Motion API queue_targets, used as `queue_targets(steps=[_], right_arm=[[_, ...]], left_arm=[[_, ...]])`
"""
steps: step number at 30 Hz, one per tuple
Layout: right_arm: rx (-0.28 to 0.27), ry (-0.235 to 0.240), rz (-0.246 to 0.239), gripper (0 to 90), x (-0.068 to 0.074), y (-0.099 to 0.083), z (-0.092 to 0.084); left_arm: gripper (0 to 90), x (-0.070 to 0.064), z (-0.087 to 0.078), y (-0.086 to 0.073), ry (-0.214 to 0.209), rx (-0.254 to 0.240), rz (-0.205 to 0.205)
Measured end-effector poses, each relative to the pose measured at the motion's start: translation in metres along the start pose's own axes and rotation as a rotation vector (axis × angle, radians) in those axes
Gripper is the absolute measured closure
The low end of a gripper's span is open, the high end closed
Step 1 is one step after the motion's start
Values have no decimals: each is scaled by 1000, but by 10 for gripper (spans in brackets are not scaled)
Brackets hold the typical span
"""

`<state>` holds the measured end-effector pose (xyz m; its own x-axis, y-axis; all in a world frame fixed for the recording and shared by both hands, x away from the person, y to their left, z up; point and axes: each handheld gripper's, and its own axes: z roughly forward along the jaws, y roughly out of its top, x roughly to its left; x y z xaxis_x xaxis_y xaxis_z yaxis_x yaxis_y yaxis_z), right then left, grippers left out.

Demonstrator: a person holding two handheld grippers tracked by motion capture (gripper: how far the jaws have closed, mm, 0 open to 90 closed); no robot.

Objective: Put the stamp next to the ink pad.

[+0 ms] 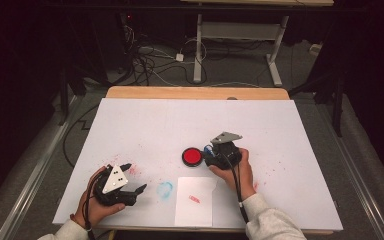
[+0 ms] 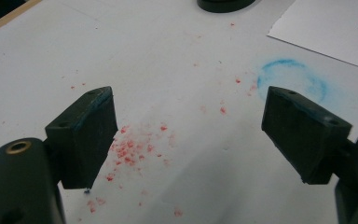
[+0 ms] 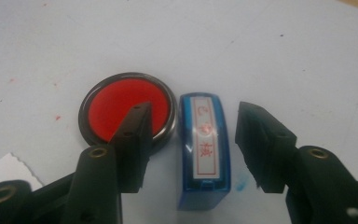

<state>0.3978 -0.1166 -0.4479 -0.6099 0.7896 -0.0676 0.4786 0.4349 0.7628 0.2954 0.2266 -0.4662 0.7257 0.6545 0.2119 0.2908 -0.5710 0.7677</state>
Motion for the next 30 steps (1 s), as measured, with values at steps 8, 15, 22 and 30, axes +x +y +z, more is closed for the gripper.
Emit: queue_targets(steps=[8,15,22,30], right_arm=[[-34,-8,-40,372,2,4,-7],[-79,-22,-78,333,3,10,-17],[-138,-41,-95,314,3,13,-28],[-194,-28,-98,270,2,16,-41]], left_arm=[[177,-1,0,0,-2,2,1],[176,0,0,0,-3,2,0],[176,0,1,0,-3,3,-2],[176,-1,2,0,-7,8,1]])
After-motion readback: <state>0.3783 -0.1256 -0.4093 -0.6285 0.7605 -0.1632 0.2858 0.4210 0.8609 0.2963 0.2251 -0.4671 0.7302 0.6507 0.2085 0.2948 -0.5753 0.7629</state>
